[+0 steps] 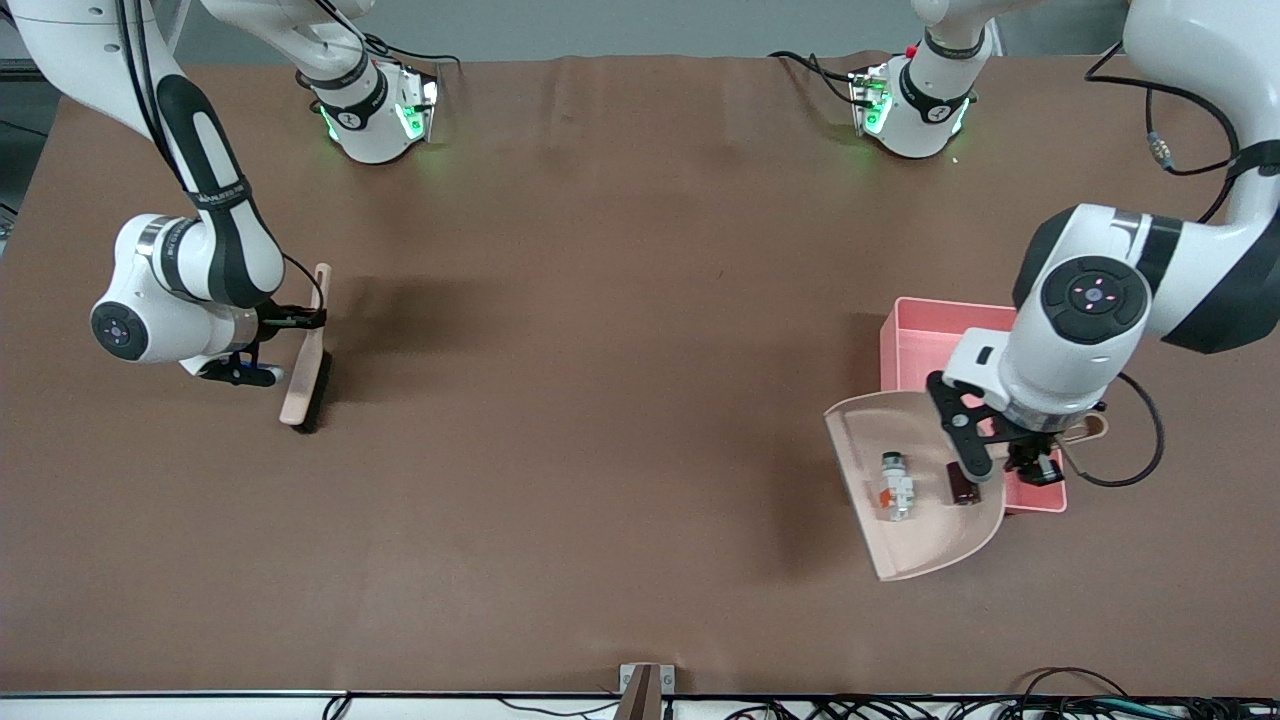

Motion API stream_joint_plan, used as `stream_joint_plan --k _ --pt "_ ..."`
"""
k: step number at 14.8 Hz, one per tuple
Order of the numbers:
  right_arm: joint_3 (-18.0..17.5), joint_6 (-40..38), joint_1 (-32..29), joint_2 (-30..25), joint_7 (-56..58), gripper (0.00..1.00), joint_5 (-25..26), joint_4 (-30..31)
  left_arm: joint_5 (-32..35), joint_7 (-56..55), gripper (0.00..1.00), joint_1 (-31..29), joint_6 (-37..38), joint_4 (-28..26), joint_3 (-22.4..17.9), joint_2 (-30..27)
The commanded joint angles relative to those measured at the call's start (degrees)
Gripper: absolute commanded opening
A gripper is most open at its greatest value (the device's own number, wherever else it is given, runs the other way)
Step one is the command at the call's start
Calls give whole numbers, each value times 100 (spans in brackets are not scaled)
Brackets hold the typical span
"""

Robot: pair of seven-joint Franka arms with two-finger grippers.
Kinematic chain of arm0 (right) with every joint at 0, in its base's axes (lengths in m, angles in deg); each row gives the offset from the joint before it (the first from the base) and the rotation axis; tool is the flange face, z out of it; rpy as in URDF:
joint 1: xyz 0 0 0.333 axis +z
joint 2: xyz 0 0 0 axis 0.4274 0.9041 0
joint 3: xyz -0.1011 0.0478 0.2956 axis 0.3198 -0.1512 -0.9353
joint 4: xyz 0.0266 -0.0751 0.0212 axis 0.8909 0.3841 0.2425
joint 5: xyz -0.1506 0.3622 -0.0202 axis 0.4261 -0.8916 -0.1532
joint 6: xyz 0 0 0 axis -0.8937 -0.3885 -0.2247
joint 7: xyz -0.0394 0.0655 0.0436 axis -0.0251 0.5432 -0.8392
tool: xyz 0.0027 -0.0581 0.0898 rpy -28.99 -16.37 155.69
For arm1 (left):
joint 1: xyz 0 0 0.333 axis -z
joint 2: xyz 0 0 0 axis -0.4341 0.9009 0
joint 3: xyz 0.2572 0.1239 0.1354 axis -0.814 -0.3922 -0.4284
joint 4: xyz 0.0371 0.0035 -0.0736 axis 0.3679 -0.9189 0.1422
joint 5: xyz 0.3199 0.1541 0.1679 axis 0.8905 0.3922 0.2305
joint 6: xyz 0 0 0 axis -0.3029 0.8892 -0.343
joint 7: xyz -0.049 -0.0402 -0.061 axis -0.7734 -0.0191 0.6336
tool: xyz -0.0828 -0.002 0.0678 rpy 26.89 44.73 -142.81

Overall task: Clean e-waste and dump in bin
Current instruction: 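Lift the dustpan with the left gripper while the right gripper sets down the brush, then tilt the dustpan over the pink bin with the left gripper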

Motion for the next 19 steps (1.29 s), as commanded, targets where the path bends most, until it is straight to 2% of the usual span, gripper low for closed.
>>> stream_joint_plan --k 1,2,4,7,9,11,15,19 --pt "-66 37 -100 -213 50 82 96 145 -2 789 3 -497 -123 -464 52 -470" --pt "-66 20 -100 -213 41 100 87 101 -2 1140 3 -726 -314 -604 52 -549" --pt "-66 -242 -118 -213 6 100 60 -240 -2 1660 3 -1235 -1007 -1112 52 -742" --pt "-66 -1041 -390 -221 76 100 -141 -1223 7 2197 2 -1843 -1976 -1913 52 -1015" --pt "-66 -1490 -390 -308 85 100 -142 -1638 16 2583 3 -1976 -2004 -2099 52 -1042" --pt "-66 -1711 -382 -685 33 100 -133 -1929 138 2716 3 -1985 -1960 -2204 26 -1068" --pt "-93 -1966 -347 -1223 41 100 -54 -2368 1103 2629 3 -1976 -1626 -2310 43 -1156" --pt "-110 -2826 -312 -1425 41 100 -36 -3316 1894 2226 2 -1967 -1390 -2319 52 -1139"
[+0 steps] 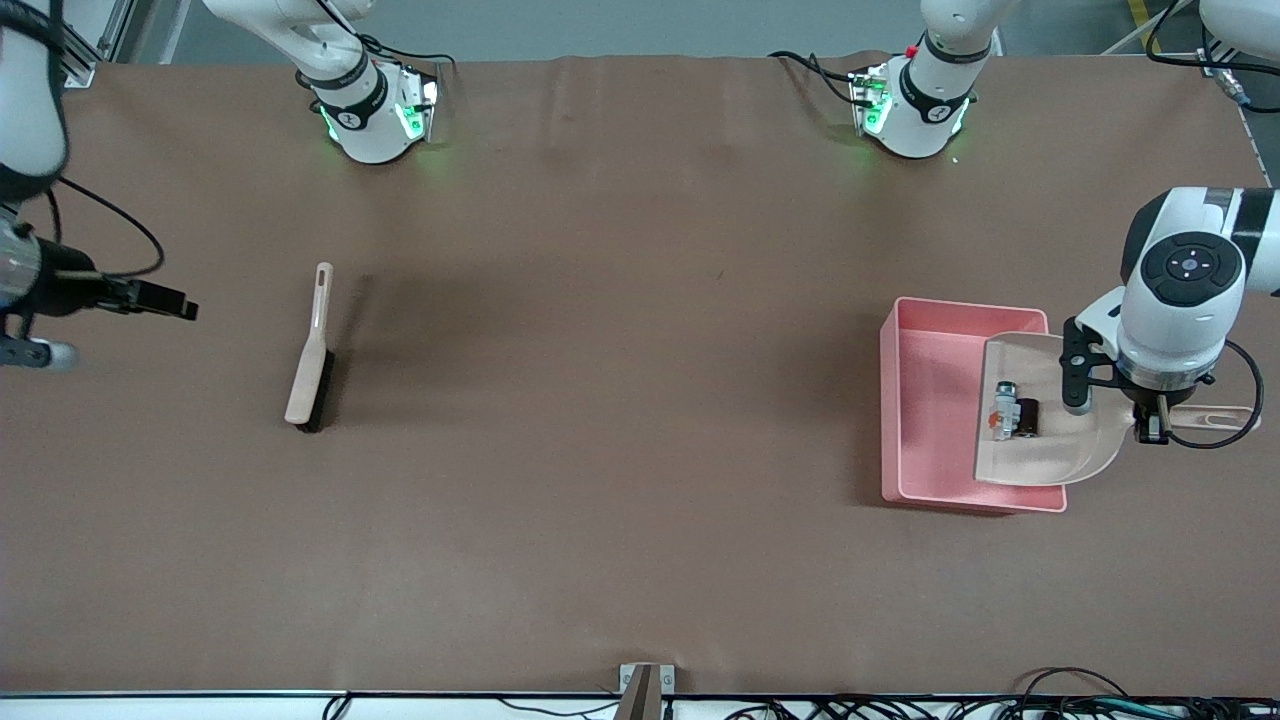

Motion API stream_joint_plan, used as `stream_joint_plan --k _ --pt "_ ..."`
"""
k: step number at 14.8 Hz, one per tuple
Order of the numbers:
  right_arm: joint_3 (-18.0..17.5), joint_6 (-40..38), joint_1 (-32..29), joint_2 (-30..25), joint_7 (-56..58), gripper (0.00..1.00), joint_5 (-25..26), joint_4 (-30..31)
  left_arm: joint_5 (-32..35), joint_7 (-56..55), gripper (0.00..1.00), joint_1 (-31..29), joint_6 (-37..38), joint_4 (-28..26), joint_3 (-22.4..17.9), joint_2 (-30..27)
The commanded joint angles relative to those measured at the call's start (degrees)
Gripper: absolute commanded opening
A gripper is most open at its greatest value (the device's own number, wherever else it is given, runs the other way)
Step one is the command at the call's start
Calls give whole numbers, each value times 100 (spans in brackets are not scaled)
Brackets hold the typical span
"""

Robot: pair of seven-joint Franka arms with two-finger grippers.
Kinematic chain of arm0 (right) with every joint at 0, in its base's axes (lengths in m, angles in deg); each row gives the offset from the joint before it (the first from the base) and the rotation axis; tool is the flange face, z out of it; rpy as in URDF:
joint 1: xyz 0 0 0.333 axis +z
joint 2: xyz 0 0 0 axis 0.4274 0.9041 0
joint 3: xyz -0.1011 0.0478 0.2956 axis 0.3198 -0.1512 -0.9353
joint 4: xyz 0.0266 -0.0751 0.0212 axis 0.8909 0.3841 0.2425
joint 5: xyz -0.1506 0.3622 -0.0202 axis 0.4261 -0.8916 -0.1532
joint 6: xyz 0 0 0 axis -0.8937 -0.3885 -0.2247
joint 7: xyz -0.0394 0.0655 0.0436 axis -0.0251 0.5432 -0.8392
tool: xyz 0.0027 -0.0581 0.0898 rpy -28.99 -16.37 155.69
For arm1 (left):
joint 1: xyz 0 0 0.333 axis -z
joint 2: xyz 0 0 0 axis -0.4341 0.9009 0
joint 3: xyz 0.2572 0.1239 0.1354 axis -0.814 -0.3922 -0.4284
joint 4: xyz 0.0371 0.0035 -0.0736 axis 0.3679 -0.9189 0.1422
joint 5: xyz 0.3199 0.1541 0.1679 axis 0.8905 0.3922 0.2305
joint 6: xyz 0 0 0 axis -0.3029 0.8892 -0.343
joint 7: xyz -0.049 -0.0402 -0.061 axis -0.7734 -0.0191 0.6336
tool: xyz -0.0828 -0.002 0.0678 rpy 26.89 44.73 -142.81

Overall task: Clean e-waste and dump in bin
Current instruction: 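Tilt the dustpan over the pink bin with the left gripper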

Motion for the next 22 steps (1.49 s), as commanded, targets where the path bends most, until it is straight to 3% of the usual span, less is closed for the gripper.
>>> stream_joint_plan --k 1,4,6,11,16,22 --pt "-58 -453 75 -46 18 100 24 -652 605 -480 2 -5 336 -135 47 -215" --pt "-58 -506 155 -2 -8 100 -20 -892 914 -745 2 4 750 -126 248 -241" --pt "-67 -978 225 -28 -17 100 -46 -935 1064 -886 2 4 995 -74 450 -250" --pt "-41 -1077 243 94 89 100 6 -1435 995 -947 2 30 1383 558 1127 -207" --pt "-50 -1078 313 95 62 100 112 -1559 626 -1938 2 204 1375 884 1971 66" --pt "-41 -1262 410 7 -149 100 622 -1612 -77 -3037 3 1320 1383 1235 1963 794"
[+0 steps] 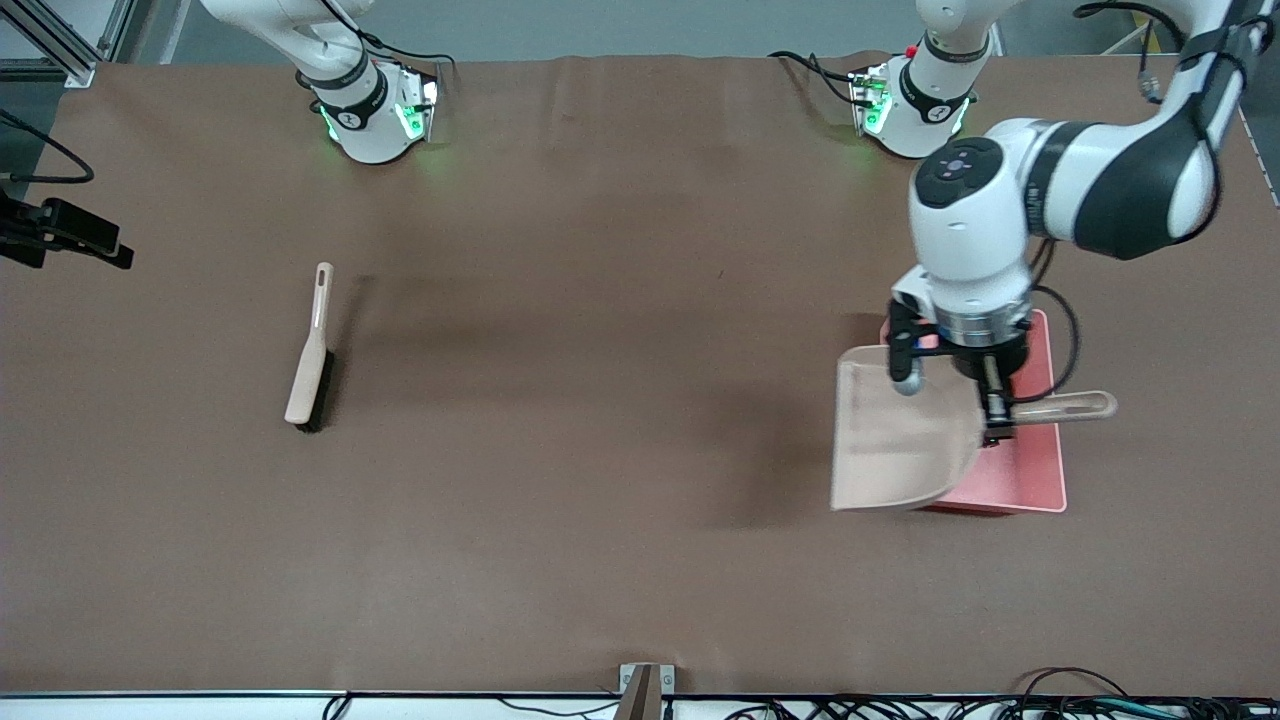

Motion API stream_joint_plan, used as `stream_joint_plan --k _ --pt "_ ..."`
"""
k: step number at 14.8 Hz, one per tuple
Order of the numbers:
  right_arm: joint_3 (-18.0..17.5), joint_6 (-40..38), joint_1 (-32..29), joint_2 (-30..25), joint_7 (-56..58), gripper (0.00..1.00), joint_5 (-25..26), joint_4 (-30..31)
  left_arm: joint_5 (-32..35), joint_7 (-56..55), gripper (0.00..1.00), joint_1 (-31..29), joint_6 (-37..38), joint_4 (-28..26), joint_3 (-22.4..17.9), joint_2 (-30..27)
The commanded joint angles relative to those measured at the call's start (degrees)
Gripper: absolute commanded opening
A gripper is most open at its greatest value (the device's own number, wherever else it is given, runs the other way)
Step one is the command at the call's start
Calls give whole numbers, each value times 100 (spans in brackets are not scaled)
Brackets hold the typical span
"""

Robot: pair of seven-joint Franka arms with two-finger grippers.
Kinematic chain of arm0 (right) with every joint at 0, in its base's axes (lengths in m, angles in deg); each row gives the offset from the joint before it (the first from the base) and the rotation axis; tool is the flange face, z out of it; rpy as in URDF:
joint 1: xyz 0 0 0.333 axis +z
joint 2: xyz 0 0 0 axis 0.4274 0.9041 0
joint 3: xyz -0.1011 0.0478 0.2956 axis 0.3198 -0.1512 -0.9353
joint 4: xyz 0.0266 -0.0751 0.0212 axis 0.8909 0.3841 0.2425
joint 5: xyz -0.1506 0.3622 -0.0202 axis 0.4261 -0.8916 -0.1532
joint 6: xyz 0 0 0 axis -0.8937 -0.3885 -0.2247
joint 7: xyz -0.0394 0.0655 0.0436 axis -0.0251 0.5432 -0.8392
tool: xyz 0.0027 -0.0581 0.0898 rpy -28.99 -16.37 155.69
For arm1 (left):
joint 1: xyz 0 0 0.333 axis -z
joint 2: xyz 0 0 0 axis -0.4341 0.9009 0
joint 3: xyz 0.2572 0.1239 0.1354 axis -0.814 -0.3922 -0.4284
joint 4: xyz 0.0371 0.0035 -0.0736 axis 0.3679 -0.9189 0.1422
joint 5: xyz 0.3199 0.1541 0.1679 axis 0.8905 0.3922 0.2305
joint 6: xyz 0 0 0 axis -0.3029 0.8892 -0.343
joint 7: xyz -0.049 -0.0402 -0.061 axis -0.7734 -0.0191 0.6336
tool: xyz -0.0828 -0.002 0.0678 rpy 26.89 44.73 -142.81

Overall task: Clean e-waste and dump in bin
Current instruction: 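Tilt the dustpan over the pink bin with the left gripper, then lower the dustpan beside the bin with the left gripper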

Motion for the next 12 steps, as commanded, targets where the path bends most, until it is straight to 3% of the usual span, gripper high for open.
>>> stream_joint_plan --k 1,9,12 --pt "21 -200 17 7 -124 100 156 -81 -203 -487 3 453 109 439 17 656" --pt "56 -157 -141 25 -160 100 121 -46 -124 -2148 3 1685 100 581 -149 1950" --pt "21 -43 -80 34 -160 100 129 -37 -141 -2352 4 2527 100 590 -797 2012"
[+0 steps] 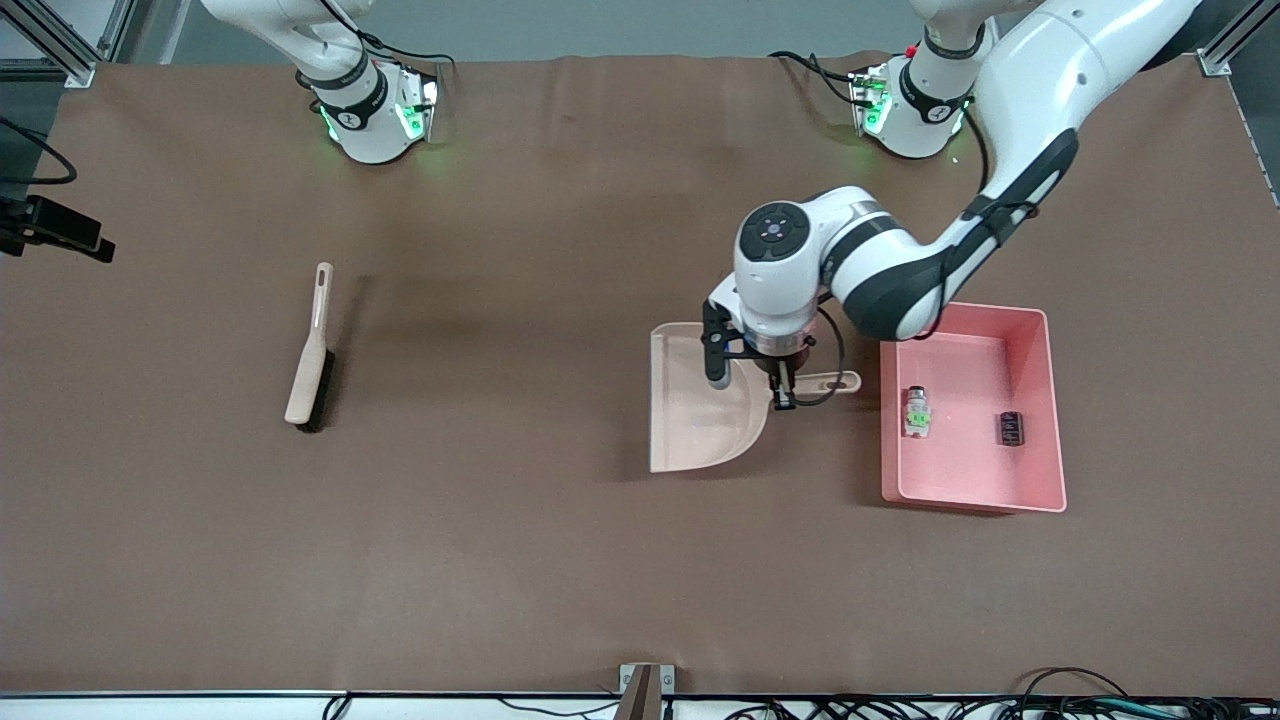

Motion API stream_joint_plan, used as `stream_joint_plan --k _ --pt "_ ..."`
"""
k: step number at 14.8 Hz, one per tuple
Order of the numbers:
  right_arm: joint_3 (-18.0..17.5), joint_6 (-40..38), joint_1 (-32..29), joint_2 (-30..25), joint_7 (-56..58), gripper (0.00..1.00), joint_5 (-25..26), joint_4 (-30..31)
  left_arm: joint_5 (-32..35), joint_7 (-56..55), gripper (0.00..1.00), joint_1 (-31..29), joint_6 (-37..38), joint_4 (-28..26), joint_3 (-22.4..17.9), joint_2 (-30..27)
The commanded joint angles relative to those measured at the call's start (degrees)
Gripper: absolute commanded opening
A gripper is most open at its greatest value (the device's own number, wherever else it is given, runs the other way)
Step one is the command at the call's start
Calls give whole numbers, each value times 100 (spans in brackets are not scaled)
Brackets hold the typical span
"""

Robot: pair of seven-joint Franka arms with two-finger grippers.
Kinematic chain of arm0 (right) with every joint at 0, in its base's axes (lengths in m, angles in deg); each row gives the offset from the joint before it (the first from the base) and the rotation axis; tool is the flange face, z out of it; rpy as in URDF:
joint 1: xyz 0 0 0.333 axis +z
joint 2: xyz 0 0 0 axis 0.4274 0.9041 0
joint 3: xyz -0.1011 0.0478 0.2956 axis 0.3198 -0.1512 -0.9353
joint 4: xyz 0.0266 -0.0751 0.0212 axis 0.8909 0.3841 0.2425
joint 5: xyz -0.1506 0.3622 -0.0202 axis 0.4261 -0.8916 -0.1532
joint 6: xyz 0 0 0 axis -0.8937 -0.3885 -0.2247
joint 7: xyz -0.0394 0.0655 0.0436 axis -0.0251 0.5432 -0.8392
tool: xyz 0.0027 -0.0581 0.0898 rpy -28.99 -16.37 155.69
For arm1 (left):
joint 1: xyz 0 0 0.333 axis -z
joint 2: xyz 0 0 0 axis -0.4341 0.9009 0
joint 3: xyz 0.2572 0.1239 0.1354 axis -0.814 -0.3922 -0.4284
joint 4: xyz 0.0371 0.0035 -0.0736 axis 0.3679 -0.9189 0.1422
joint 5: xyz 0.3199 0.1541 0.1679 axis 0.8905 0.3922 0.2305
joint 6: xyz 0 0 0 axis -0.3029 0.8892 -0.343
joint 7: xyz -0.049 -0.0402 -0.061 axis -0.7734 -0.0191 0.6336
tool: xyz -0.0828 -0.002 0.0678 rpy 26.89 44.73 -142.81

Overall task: Clean e-waste and dump in bin
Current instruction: 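Lower the dustpan beside the bin with the left gripper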

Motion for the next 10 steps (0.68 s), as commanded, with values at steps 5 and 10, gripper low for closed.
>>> stream_joint_plan --k 5,10 --pt "-68 70 72 17 -243 100 1 -31 11 -569 4 1410 92 177 -1063 284" --pt "-68 219 54 25 -243 100 -8 -31 -6 -588 4 1534 92 239 -1152 373"
